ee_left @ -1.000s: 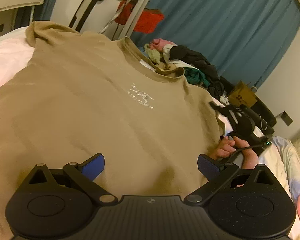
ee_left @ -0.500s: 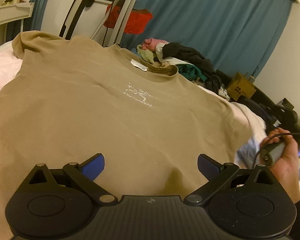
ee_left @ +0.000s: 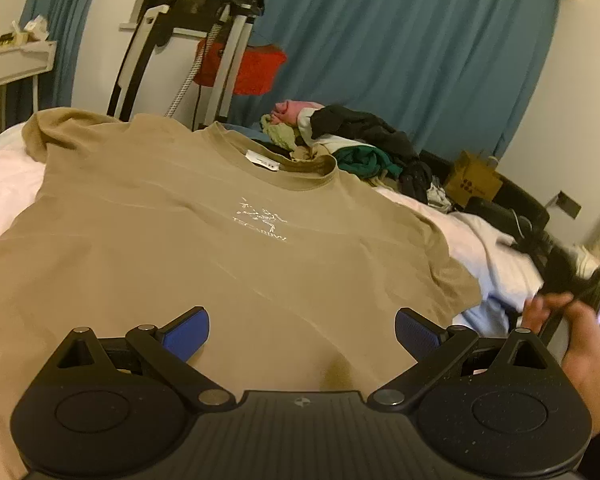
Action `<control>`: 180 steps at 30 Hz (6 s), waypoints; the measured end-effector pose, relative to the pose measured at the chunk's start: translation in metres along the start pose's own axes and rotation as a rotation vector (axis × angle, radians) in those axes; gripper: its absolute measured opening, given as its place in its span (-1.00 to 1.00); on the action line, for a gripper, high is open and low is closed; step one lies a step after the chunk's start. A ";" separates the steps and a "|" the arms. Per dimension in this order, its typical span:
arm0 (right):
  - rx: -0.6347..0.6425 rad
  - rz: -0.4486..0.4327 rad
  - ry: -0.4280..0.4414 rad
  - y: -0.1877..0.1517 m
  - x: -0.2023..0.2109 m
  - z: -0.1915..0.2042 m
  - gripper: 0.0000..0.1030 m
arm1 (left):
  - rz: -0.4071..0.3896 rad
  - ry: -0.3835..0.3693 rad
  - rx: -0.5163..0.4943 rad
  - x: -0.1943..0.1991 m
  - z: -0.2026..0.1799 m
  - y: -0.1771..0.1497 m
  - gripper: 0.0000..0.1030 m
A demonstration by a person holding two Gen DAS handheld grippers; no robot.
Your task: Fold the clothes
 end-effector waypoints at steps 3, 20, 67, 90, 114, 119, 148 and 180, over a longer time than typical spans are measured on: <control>0.068 0.055 -0.029 -0.011 -0.002 -0.010 0.49 | 0.015 -0.014 0.051 0.004 0.008 0.002 0.95; 1.417 0.502 0.220 -0.250 -0.034 0.154 -0.72 | -0.064 -0.076 0.258 0.007 0.065 0.038 0.95; 0.154 0.208 0.104 -0.021 0.046 0.010 0.58 | -0.015 -0.067 0.221 -0.017 0.068 0.020 0.95; 0.045 0.005 0.020 -0.031 0.039 -0.008 -0.84 | 0.008 0.012 0.123 -0.032 0.058 0.009 0.95; 0.677 0.053 -0.039 -0.005 -0.041 0.126 -0.91 | 0.015 0.147 0.076 -0.043 0.072 0.028 0.95; 0.907 0.029 -0.009 -0.044 -0.039 0.210 -0.91 | 0.034 0.178 0.103 -0.033 0.087 0.033 0.95; 1.096 0.452 0.102 -0.227 0.009 0.247 0.81 | 0.005 0.242 0.108 -0.026 0.121 0.040 0.95; 0.676 0.157 0.000 -0.037 0.272 0.136 0.81 | 0.289 -0.287 -0.367 0.091 -0.142 -0.175 0.40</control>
Point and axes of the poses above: each gripper's, at about its wrist camera, not at the fingertips, and x roughly against the way its jaws point, z to its left, y to its top, the point moved 6 cm from there along -x, roughly the way its jaws point, and after that the axes turned 12 degrees about y, right-handed, at the moved point
